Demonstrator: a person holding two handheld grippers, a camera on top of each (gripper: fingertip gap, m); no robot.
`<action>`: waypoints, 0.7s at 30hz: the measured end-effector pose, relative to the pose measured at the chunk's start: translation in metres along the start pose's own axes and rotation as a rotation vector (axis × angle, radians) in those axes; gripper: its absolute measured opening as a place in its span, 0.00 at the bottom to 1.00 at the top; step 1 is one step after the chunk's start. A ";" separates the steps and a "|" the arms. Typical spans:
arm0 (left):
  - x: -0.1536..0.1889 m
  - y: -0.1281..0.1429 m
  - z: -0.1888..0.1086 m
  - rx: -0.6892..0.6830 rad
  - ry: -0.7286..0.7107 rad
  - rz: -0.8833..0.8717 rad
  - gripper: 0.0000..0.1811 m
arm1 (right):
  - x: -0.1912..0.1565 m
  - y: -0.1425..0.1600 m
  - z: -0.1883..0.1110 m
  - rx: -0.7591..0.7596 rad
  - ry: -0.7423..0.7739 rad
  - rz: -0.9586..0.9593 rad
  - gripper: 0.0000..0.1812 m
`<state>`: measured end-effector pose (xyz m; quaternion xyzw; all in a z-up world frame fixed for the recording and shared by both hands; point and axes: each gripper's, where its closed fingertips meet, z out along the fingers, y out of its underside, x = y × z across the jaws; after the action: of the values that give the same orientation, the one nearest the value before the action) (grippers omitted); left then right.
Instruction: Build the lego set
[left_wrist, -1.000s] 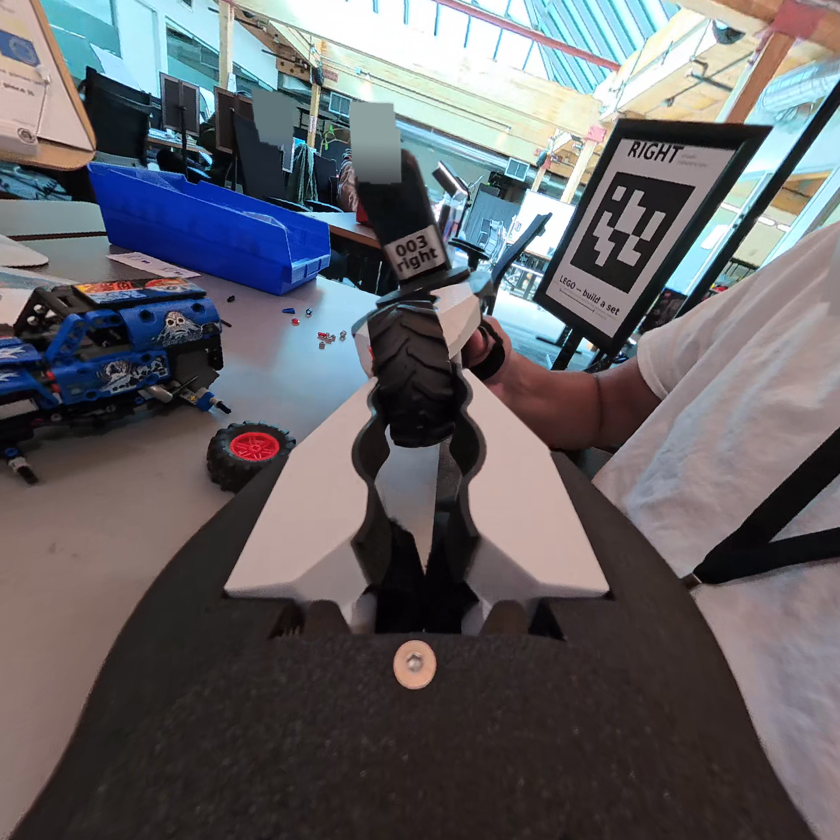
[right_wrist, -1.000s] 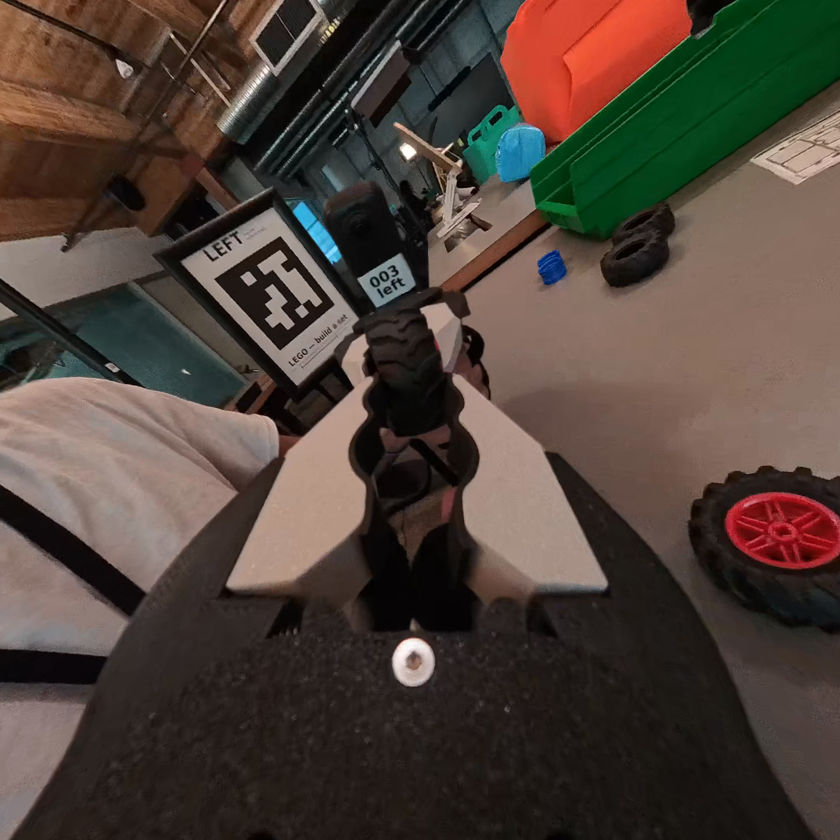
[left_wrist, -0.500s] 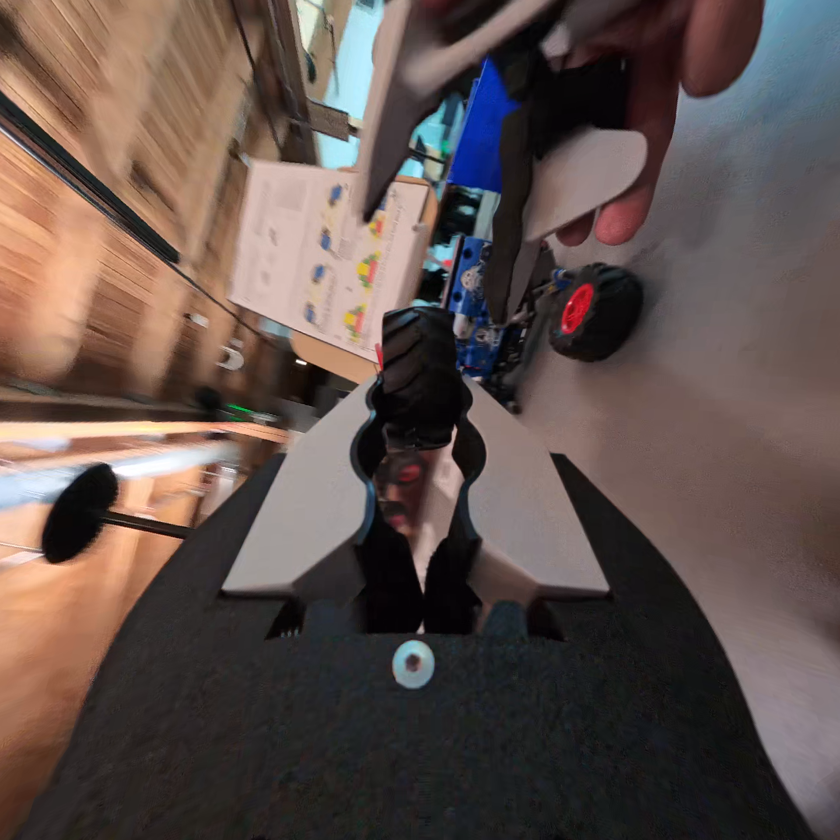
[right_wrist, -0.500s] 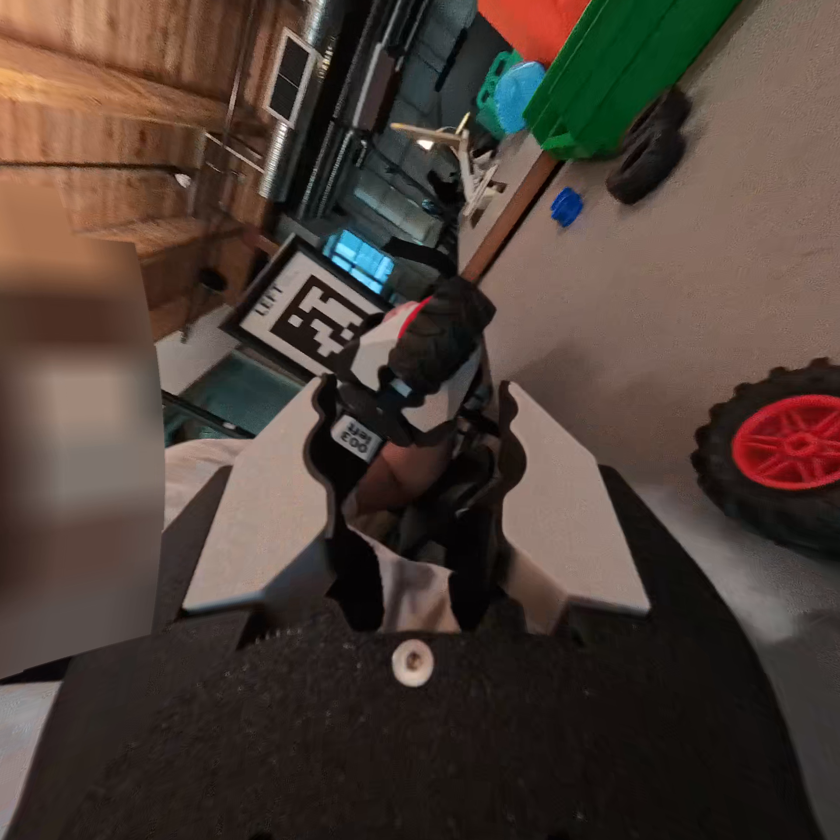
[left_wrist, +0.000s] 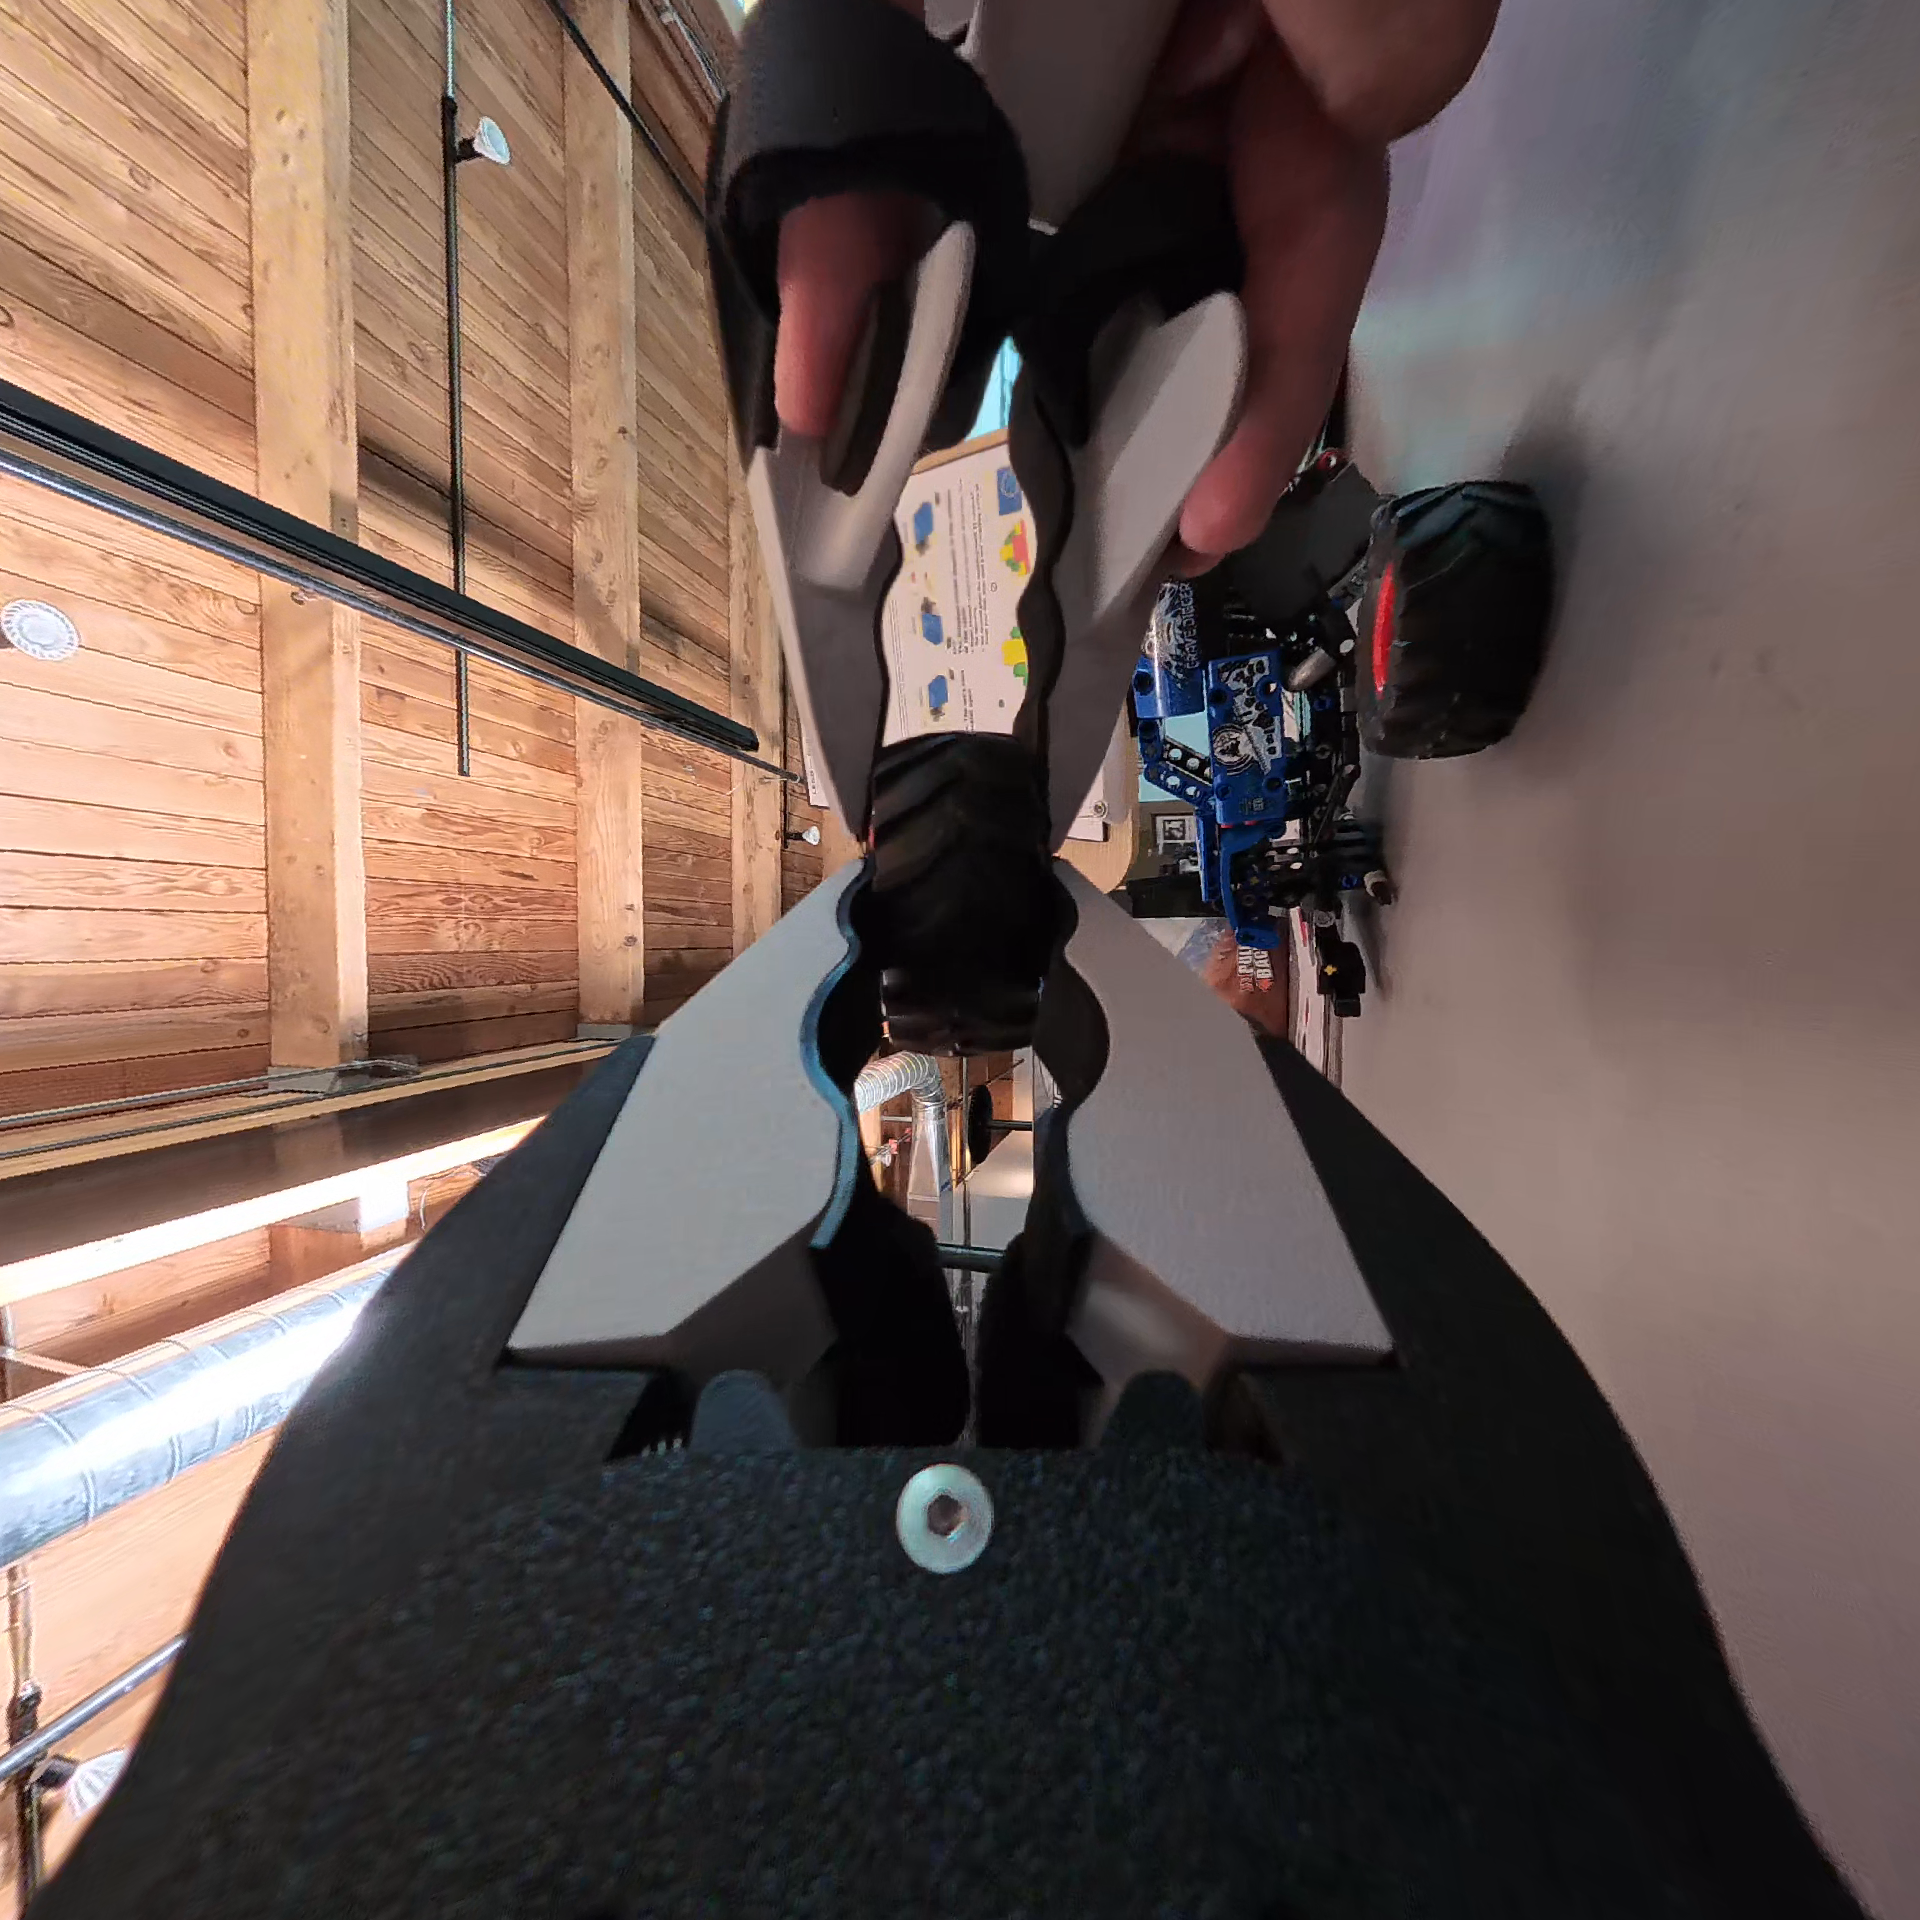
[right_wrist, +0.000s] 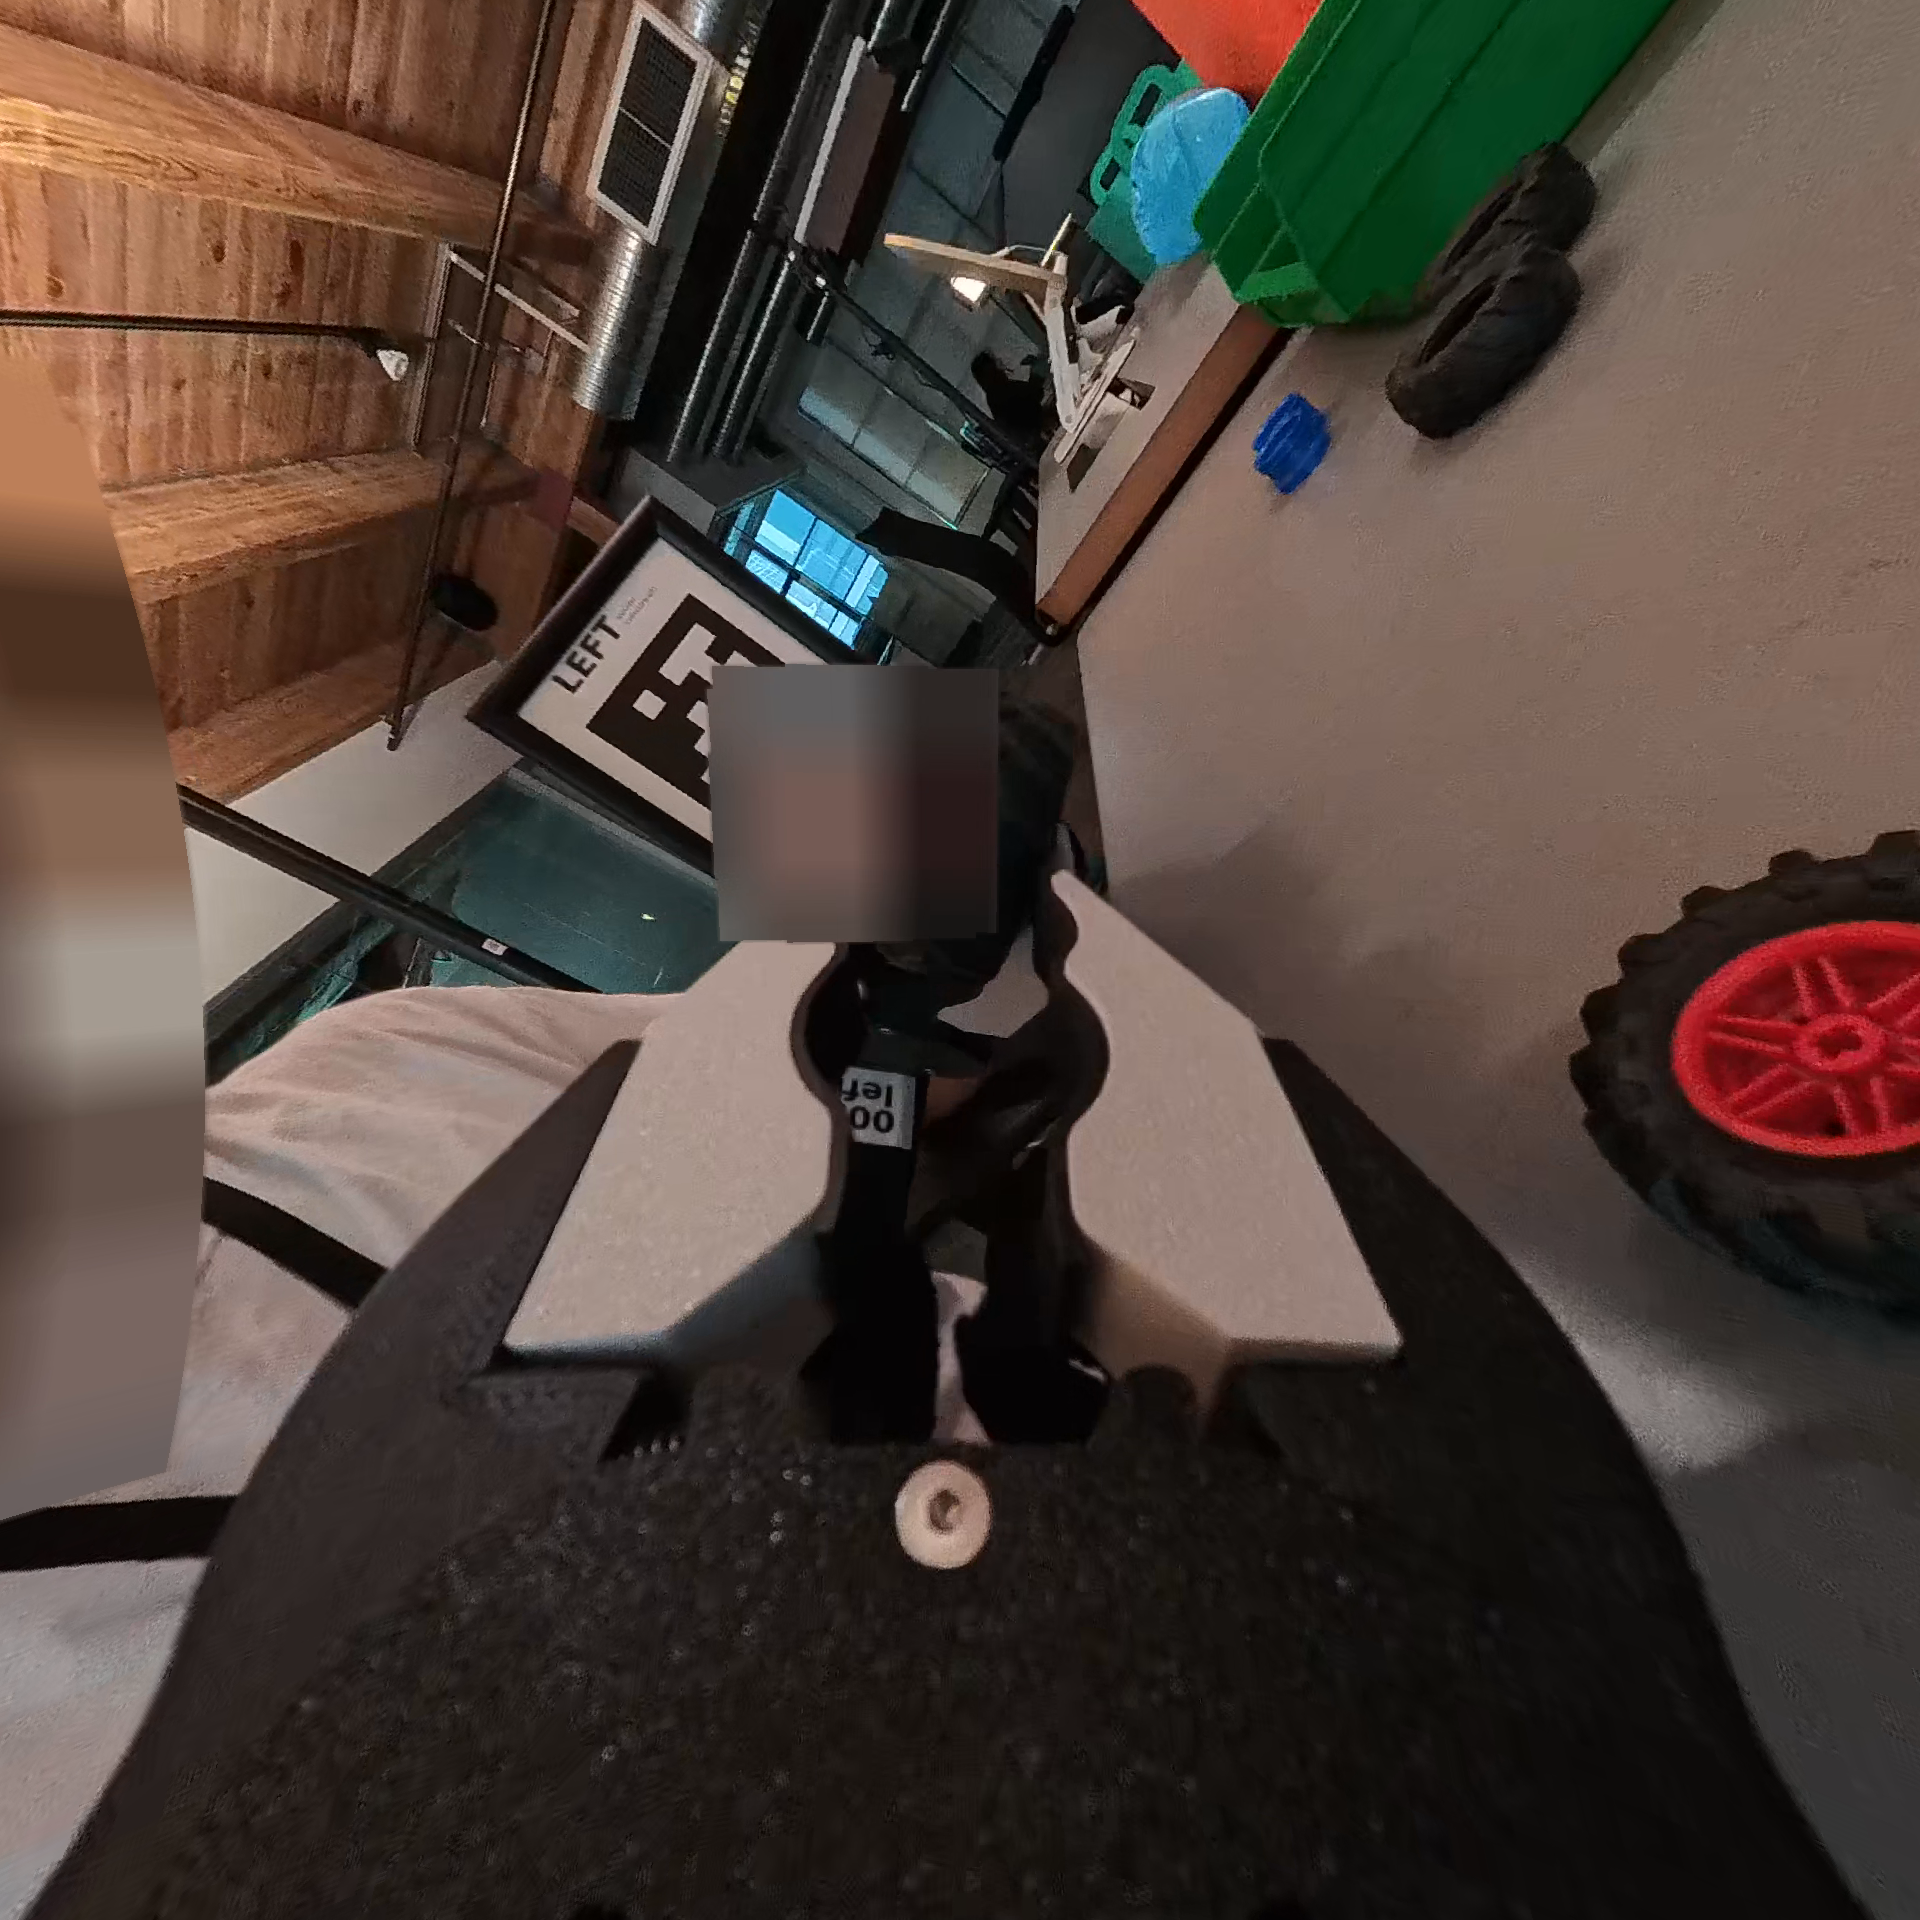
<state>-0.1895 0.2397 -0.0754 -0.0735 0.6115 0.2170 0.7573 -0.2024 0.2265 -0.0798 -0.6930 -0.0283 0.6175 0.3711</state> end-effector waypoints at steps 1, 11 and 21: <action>-0.002 0.000 0.000 -0.002 -0.007 0.005 0.13 | -0.002 -0.001 0.000 0.010 -0.005 0.014 0.16; -0.001 -0.003 -0.002 0.000 -0.010 0.005 0.13 | -0.003 -0.001 -0.001 0.027 -0.035 0.043 0.14; 0.013 -0.012 -0.004 0.135 0.663 -1.417 0.45 | -0.012 -0.003 -0.027 -0.115 0.114 -0.392 0.14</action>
<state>-0.1857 0.2302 -0.0907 -0.4606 0.6251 -0.3887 0.4960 -0.1802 0.2095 -0.0695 -0.7282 -0.1765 0.4906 0.4449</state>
